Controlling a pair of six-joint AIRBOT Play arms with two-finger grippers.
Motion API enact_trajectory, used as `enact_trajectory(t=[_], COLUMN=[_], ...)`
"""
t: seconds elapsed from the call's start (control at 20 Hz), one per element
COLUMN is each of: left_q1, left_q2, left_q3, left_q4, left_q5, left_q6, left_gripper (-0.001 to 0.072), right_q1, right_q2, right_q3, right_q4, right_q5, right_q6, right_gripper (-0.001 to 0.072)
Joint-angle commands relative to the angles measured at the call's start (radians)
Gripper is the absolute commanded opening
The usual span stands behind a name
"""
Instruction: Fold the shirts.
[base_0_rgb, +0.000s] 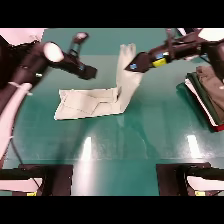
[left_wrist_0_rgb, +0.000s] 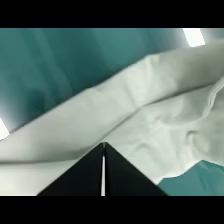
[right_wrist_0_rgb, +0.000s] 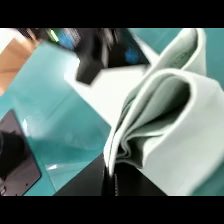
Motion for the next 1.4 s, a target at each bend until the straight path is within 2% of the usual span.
enact_trajectory(t=[0.0, 0.25, 0.35, 0.55, 0.7, 0.75, 0.8, 0.85, 0.95, 1.0, 1.05, 1.1, 1.25, 1.35], left_q1=[0.109, 0.198, 0.199, 0.199, 0.199, 0.199, 0.199, 0.199, 0.199, 0.199, 0.199, 0.199, 0.199, 0.199], left_q2=[0.167, 0.352, 0.394, 0.415, 0.414, 0.414, 0.414, 0.414, 0.414, 0.414, 0.414, 0.414, 0.414, 0.414], left_q3=[0.002, 0.002, 0.002, 0.002, 0.001, 0.001, 0.001, 0.001, 0.001, 0.001, 0.001, 0.001, 0.001, 0.001], left_q4=[0.124, 0.212, 0.252, 0.257, 0.250, 0.245, 0.245, 0.245, 0.245, 0.245, 0.245, 0.245, 0.245, 0.245], left_q5=[-0.089, -0.168, -0.203, -0.290, -0.289, -0.282, -0.282, -0.285, -0.287, -0.291, -0.302, -0.311, -0.315, -0.314], left_q6=[0.001, 0.002, 0.002, 0.001, -0.006, -0.011, -0.028, -0.034, -0.033, -0.033, -0.033, -0.033, -0.032, -0.032], left_gripper=[0.0024, 0.0024, 0.0024, 0.0024, 0.0024, 0.0024, 0.0024, 0.0024, 0.0024, 0.0024, 0.0024, 0.0024, 0.0024, 0.0024], right_q1=[0.143, 0.306, 0.354, 0.428, 0.485, 0.505, 0.519, 0.526, 0.506, 0.479, 0.441, 0.398, 0.226, 0.103], right_q2=[-0.127, -0.326, -0.383, -0.491, -0.559, -0.576, -0.586, -0.587, -0.556, -0.534, -0.511, -0.480, -0.369, -0.294], right_q3=[0.145, 0.297, 0.302, 0.302, 0.303, 0.303, 0.303, 0.303, 0.302, 0.302, 0.295, 0.262, 0.073, -0.081], right_q4=[-0.002, -0.002, -0.002, 0.003, 0.008, 0.011, 0.033, 0.059, 0.027, -0.022, -0.085, -0.131, -0.193, -0.177], right_q5=[-0.019, -0.130, -0.223, -0.365, -0.481, -0.520, -0.539, -0.546, -0.489, -0.423, -0.336, -0.265, -0.126, -0.106], right_q6=[0.012, 0.027, 0.029, 0.029, 0.029, 0.029, 0.028, 0.027, 0.028, 0.028, 0.029, 0.029, 0.029, 0.029], right_gripper=[0.0015, 0.0015, 0.0015, 0.0018, 0.0023, 0.0133, 0.0394, 0.0612, 0.0634, 0.0615, 0.0549, 0.0546, 0.0546, 0.0546])
